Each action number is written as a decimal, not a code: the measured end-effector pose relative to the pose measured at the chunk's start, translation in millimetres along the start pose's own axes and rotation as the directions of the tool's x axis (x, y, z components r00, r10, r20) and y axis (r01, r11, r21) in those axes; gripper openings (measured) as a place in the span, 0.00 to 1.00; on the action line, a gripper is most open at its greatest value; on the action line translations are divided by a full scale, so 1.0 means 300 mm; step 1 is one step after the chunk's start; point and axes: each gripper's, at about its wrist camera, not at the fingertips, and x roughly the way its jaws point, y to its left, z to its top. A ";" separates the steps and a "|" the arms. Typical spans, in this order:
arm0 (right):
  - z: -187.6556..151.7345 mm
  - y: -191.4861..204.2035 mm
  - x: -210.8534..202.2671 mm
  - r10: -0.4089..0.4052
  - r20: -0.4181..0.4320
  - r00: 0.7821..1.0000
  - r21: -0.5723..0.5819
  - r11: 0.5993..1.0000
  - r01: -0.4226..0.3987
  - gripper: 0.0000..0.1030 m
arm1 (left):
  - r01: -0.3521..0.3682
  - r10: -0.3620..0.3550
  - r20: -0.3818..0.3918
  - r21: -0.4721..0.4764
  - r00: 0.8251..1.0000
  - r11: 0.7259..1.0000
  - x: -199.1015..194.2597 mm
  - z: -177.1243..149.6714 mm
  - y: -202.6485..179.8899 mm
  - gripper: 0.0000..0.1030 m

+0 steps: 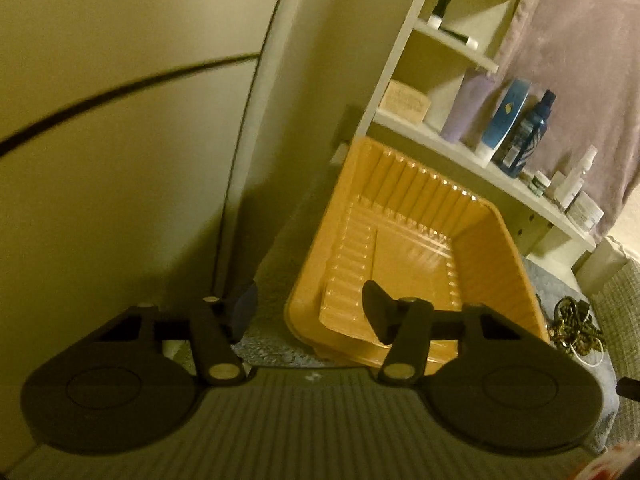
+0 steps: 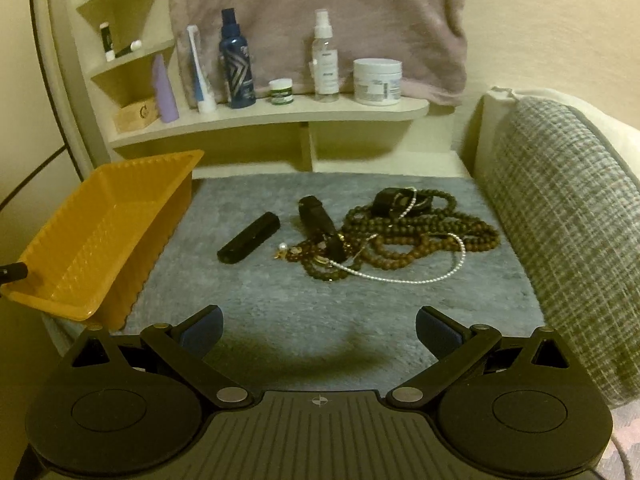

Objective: Organize jewelry
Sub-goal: 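Grasp the orange tray's rim with the left tool and tilt it up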

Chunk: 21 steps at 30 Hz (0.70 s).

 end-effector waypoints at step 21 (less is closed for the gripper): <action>0.002 0.037 0.091 0.006 -0.050 0.999 -0.005 1.000 -0.006 0.99 | 0.065 -0.043 -0.217 0.094 0.975 0.993 0.151 0.076 -0.011 0.13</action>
